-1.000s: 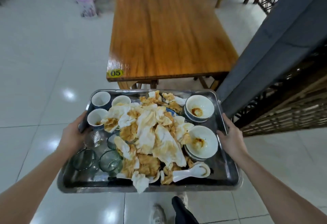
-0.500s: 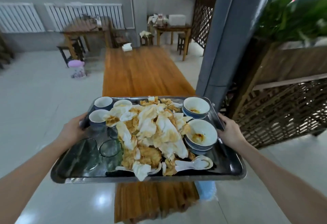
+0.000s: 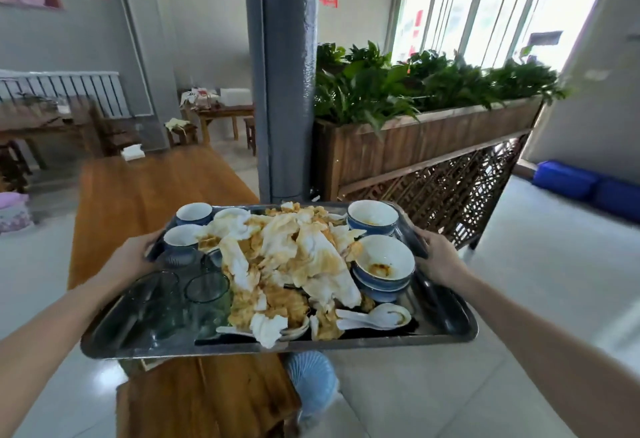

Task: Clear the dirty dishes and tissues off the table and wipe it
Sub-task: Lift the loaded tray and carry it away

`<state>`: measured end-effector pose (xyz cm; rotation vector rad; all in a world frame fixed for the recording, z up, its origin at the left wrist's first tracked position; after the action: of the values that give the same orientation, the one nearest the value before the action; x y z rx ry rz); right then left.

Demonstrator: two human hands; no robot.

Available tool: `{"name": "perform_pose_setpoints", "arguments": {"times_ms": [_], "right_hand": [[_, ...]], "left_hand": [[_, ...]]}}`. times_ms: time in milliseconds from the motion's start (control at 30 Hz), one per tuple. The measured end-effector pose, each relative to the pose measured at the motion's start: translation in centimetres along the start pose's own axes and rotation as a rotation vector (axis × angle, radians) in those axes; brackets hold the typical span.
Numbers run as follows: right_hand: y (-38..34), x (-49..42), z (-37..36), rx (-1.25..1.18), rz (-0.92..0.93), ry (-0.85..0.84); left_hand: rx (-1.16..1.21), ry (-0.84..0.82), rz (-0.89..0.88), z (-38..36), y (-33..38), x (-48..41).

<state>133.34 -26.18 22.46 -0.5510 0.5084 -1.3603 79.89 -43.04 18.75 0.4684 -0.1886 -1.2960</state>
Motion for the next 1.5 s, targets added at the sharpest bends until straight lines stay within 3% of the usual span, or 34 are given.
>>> {"name": "perform_pose_setpoints", "arguments": {"times_ms": [267, 700, 1133, 1500], "right_hand": [[13.6, 4.2, 14.7, 0.032, -0.112, 0.139], [32.6, 5.1, 30.8, -0.066, -0.344, 0.349], [47.9, -5.2, 42.3, -0.026, -0.479, 0.662], [60.1, -16.3, 51.3, 0.008, -0.606, 0.744]], "left_hand": [[0.135, -0.054, -0.256, -6.7, 20.3, -2.6], [0.276, -0.194, -0.475, -17.3, 48.8, -13.8], [0.307, -0.265, -0.753, -31.1, 73.5, -33.3], [0.356, -0.378, -0.846, -43.3, 92.4, -47.3]]}}
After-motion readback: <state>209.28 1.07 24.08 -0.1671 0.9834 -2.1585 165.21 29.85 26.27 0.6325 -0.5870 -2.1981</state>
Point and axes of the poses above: each hand's wrist, its own x-axis away from the middle knuckle, its own z-axis out of the back of the hand, y = z × x, the point moved 9 cm from there along -x, towards the middle knuckle, and after that the axes turned 11 degrees about -z, right-handed, at the moved point
